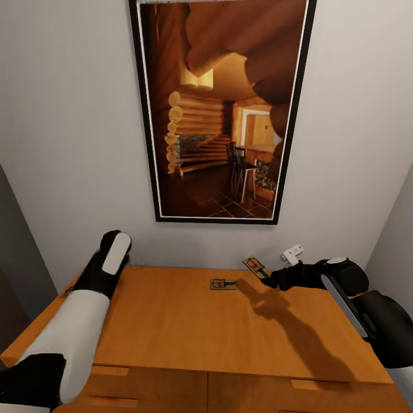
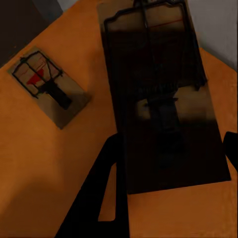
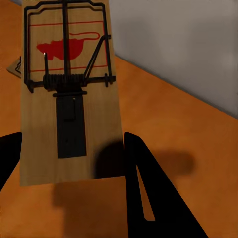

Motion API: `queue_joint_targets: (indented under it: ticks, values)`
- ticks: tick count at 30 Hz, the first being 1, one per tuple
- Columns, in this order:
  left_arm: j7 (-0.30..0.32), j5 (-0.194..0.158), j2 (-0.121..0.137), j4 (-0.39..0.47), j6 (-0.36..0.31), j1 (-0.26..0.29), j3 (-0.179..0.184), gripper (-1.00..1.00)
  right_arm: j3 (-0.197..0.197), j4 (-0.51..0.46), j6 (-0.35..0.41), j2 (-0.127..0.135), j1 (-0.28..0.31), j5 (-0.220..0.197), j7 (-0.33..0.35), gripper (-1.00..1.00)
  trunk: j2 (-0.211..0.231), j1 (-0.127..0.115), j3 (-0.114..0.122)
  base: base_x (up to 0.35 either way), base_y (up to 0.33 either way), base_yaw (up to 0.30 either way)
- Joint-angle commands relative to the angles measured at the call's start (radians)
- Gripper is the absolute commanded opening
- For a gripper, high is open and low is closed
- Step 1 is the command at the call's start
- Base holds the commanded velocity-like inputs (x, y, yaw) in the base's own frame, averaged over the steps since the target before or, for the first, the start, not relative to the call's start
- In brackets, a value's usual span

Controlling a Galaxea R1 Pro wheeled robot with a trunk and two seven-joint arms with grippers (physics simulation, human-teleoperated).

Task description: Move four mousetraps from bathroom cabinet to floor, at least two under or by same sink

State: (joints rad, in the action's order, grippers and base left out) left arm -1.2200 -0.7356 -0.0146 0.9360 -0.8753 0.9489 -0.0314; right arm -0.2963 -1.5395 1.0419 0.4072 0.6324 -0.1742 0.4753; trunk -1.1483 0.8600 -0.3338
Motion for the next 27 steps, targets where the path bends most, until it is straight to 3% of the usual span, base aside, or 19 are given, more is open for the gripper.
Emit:
queue_joint_targets:
  ticks: [1, 6, 27]
  values:
    - [-0.030, -0.008, -0.013, 0.061, -0.045, 0.001, -0.001, -1.00, -0.002, -0.001, 0.005, 0.001, 0.001, -0.007, -0.007, -1.00, -0.001, 0.000, -0.002, 0.000, 0.000, 0.000]
    - [-0.061, -0.004, -0.045, 0.169, -0.109, 0.001, -0.002, -1.00, -0.001, -0.001, 0.005, 0.001, 0.001, -0.007, -0.007, -1.00, -0.001, 0.000, -0.002, 0.000, 0.000, 0.000]
    - [-0.067, -0.004, -0.051, 0.192, -0.122, 0.001, -0.006, -1.00, -0.001, -0.001, 0.005, 0.001, 0.001, -0.007, -0.007, -1.00, -0.001, 0.000, -0.002, 0.000, 0.000, 0.000]
